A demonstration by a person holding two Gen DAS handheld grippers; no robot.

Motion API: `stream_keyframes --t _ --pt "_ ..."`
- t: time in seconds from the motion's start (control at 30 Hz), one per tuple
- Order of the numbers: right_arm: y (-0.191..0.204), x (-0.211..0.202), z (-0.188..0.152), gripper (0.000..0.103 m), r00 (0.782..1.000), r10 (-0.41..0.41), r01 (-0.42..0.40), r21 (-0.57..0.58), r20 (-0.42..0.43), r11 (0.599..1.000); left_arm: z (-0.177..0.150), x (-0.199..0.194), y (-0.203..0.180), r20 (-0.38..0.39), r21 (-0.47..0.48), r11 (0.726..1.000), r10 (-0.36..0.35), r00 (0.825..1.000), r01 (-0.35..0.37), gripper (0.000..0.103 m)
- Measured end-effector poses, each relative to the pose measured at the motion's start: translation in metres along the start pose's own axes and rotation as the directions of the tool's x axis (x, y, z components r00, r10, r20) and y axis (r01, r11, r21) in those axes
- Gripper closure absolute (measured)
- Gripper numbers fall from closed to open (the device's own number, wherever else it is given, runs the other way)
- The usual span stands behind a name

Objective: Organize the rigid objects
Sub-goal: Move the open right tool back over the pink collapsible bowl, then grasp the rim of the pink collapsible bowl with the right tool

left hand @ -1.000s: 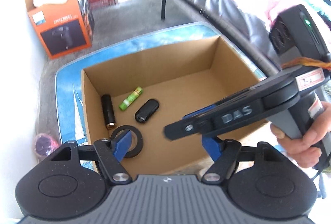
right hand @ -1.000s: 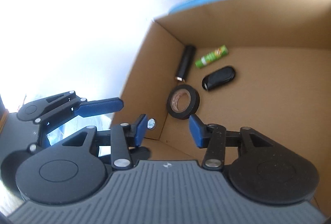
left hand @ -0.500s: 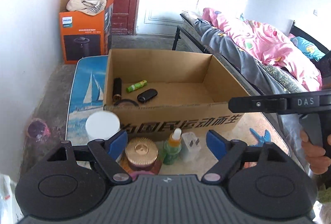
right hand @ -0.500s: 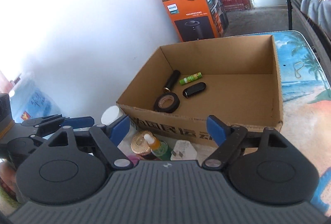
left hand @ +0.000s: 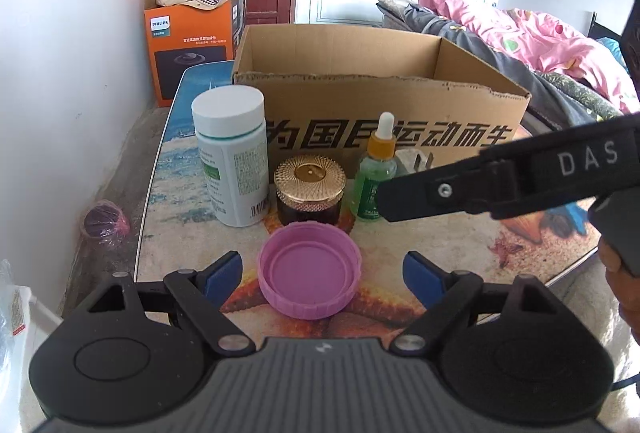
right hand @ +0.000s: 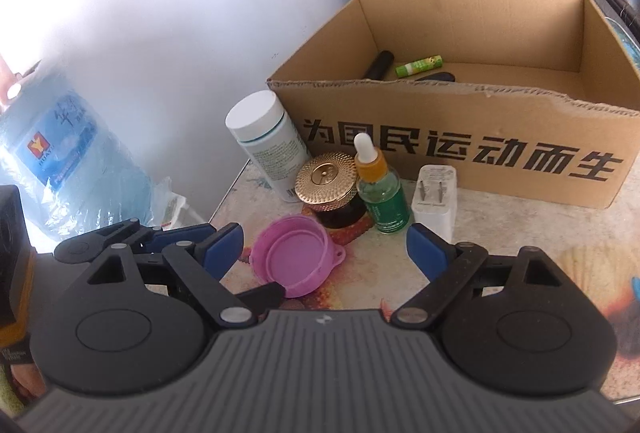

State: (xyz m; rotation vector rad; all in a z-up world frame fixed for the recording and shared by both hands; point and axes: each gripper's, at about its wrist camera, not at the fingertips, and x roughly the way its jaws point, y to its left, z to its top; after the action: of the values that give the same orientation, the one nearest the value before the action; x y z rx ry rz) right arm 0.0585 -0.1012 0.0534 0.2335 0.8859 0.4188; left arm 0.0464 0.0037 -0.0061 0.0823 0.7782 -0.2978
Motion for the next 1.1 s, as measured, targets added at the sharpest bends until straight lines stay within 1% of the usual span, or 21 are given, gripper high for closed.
stream_keyframes --t 0.17,0.27,0.33,0.37,0.43,0.47,0.53,0.63,0.7,0.83,1.1 --pt "0.006 0.035 0.002 0.016 0.998 -0.021 0.020 -0.013 -0.055 1.000 -0.008 0.020 -0.002 -0.021 0.034 0.998 0.048 0.999 -0.047 0.015" --pt "0.008 0.051 0.002 0.017 0.996 -0.036 0.034 -0.020 -0.079 0.999 -0.011 0.029 -0.001 -0.024 0.043 0.997 0.068 0.997 -0.067 0.019" --pt "0.009 0.059 0.003 0.024 0.994 -0.050 0.048 -0.025 -0.095 0.999 -0.012 0.031 0.000 -0.021 0.049 0.997 0.059 0.998 -0.058 0.021" --pt "0.010 0.063 0.003 0.025 0.993 -0.052 0.050 -0.029 -0.103 0.998 -0.013 0.032 -0.001 -0.022 0.053 0.997 0.056 0.998 -0.055 0.023" --pt "0.011 0.068 0.002 0.035 0.991 -0.057 0.053 -0.037 -0.118 0.998 -0.013 0.035 -0.002 -0.027 0.061 0.997 0.051 0.998 -0.049 0.028" --pt "0.012 0.071 0.001 0.037 0.990 -0.062 0.056 -0.045 -0.125 0.997 -0.013 0.036 -0.002 -0.026 0.062 0.997 0.048 0.999 -0.046 0.030" --pt "0.012 0.075 0.000 0.048 0.988 -0.071 0.063 -0.060 -0.135 0.996 -0.014 0.036 -0.004 -0.020 0.068 0.997 0.047 0.999 -0.045 0.030" --pt "0.013 0.079 -0.004 0.056 0.986 -0.079 0.068 -0.074 -0.147 0.995 -0.015 0.035 -0.008 -0.017 0.075 0.997 0.020 1.000 -0.019 0.030" --pt "0.011 0.079 -0.007 0.057 0.986 -0.076 0.066 -0.073 -0.148 0.995 -0.015 0.035 -0.013 -0.015 0.088 0.996 0.005 1.000 -0.004 0.030" --pt "0.005 0.071 -0.012 0.058 0.985 -0.102 0.091 -0.082 -0.141 0.992 -0.015 0.036 -0.025 -0.014 0.111 0.994 -0.007 1.000 0.008 0.030" --pt "-0.020 0.044 -0.026 0.058 0.985 -0.134 0.128 -0.055 -0.113 0.990 -0.011 0.037 -0.055 -0.010 0.174 0.982 -0.071 0.997 0.072 0.030"
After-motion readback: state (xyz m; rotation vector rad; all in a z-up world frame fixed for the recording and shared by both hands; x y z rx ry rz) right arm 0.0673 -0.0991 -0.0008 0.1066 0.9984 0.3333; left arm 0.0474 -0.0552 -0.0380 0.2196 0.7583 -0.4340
